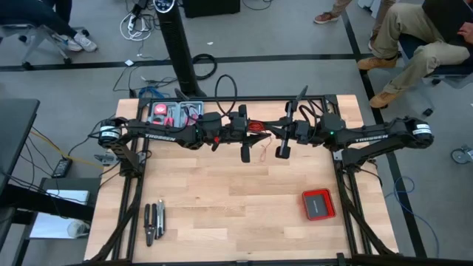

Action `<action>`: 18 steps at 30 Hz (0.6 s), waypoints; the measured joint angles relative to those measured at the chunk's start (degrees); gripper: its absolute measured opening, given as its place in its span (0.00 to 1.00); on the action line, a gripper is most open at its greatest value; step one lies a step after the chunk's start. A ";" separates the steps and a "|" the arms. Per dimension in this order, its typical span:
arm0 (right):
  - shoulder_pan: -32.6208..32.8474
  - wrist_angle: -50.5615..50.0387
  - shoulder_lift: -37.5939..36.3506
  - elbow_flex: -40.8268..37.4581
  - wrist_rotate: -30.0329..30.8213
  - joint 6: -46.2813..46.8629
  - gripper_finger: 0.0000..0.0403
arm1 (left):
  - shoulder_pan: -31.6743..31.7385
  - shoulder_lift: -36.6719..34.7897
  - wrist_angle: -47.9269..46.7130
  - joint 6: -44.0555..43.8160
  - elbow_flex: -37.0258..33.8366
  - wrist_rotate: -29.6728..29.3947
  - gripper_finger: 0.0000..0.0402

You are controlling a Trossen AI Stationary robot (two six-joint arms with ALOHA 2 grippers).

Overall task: Coil cords
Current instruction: Coil the red wire onto the spool

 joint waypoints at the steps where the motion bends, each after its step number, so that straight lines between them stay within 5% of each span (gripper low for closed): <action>1: -0.01 0.45 0.26 0.00 0.00 0.00 0.00 | 0.00 0.00 -0.09 -0.10 0.02 0.00 0.25; 6: -0.04 0.57 0.23 0.02 0.59 -0.44 0.00 | 0.00 0.00 -1.07 1.21 0.02 1.21 0.03; 18: -0.04 0.33 -1.41 0.02 1.70 -2.11 0.00 | 0.09 -0.02 -2.01 1.59 0.00 1.55 0.03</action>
